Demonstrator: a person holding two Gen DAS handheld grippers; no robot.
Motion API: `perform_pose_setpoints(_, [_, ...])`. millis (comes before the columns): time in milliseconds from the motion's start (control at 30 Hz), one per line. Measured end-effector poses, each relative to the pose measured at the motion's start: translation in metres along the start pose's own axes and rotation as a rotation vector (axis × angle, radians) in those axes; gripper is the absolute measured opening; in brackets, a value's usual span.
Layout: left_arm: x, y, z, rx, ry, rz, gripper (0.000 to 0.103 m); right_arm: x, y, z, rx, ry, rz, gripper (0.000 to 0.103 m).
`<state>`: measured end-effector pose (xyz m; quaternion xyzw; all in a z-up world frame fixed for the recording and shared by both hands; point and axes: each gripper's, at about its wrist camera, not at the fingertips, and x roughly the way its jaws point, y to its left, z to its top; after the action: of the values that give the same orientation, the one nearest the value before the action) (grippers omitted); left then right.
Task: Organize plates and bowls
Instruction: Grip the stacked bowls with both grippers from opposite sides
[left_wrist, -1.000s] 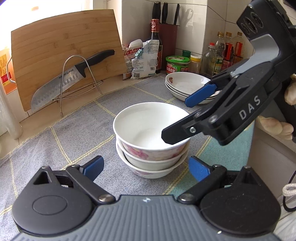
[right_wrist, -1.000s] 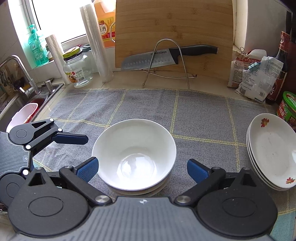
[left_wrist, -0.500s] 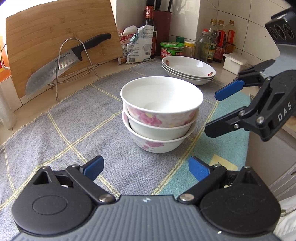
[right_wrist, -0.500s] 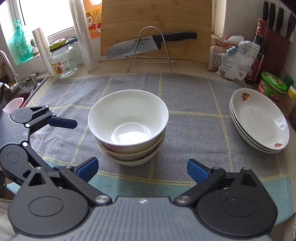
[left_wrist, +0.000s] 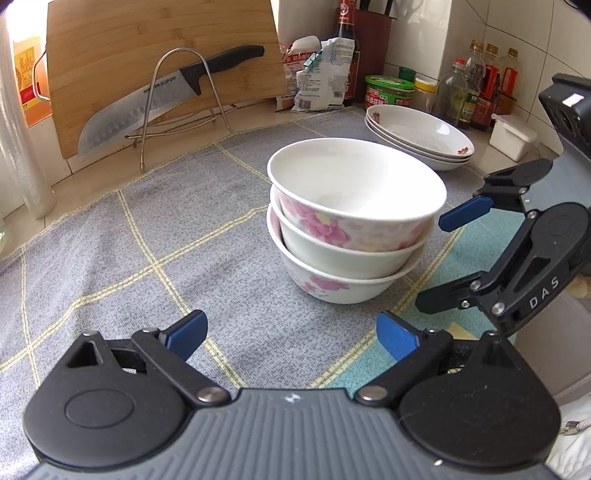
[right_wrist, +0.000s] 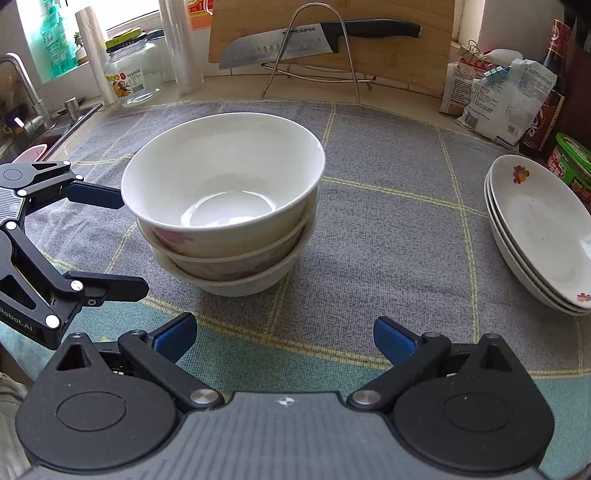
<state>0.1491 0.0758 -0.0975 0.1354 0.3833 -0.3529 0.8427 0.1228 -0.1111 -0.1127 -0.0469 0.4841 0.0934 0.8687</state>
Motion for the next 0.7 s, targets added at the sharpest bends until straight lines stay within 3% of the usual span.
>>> perform_pose_setpoints(467, [0.023,-0.041,-0.003,-0.096,0.097,0.192,0.098,0.021,-0.020,0.001,-0.374,-0.009,0.177,0.103])
perform_pose_setpoints(700, [0.029,-0.035,0.002,-0.136,0.126,0.176,0.103,0.020,-0.025,-0.004,-0.385,-0.041,0.194,0.103])
